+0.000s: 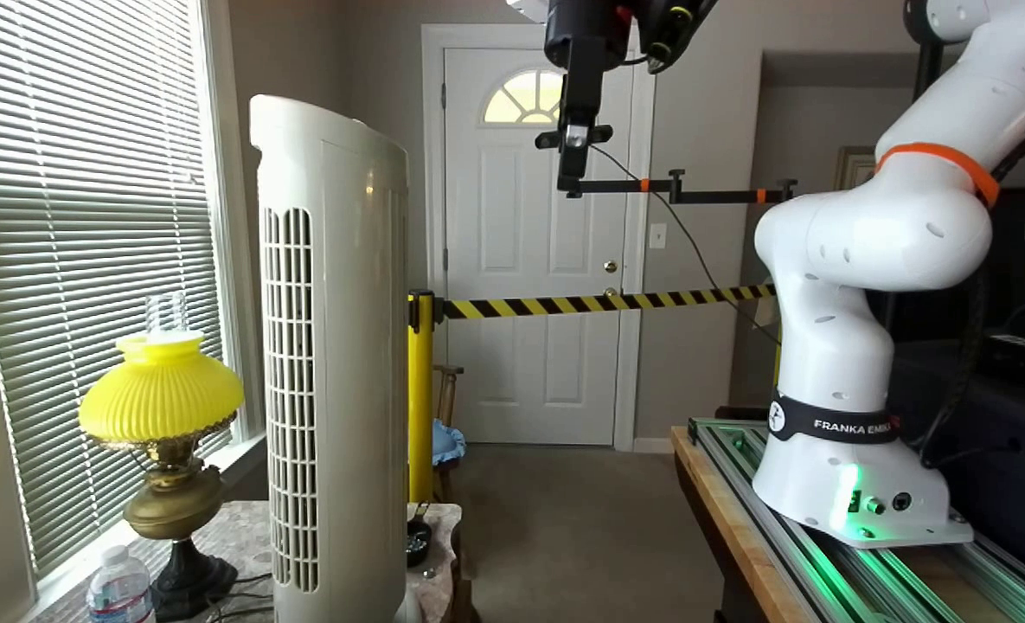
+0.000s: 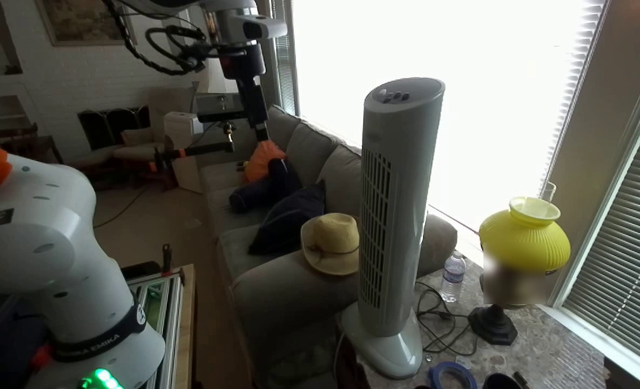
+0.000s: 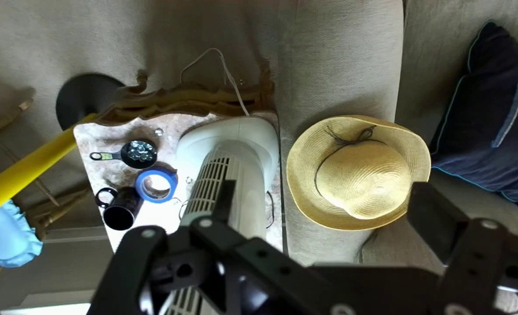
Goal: Pick up the hat and put it on the sofa
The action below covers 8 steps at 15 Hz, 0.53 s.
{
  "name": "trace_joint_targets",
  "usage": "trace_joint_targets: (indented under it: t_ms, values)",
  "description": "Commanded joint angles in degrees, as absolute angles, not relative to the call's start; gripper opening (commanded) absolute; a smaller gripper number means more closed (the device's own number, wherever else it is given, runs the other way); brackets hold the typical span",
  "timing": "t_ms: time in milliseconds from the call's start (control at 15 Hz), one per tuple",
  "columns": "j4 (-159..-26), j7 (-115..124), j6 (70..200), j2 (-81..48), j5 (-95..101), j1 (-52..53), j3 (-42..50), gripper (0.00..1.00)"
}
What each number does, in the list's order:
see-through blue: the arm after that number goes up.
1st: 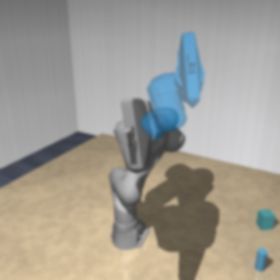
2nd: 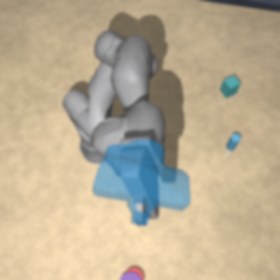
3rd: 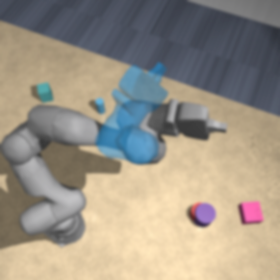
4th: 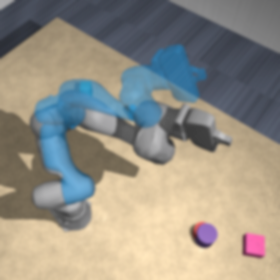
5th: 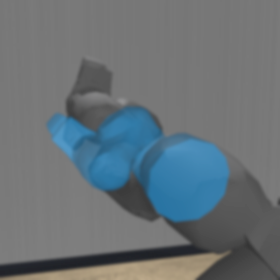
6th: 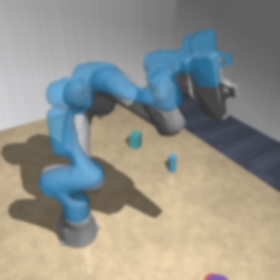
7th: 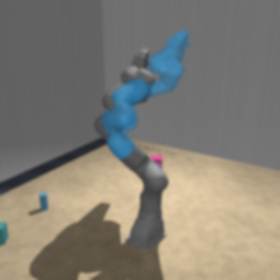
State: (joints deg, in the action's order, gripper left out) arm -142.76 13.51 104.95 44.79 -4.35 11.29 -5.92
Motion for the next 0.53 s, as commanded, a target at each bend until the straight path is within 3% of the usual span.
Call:
trace_joint_targets:
  t_ms: [0, 467]
  values:
    - [-142.3, 11.6, 102.7, 46.7, -5.4, 8.0, -6.3, 1.0]
    - [-142.3, 10.1, 100.4, 49.8, -5.3, 6.0, -4.7, 1.0]
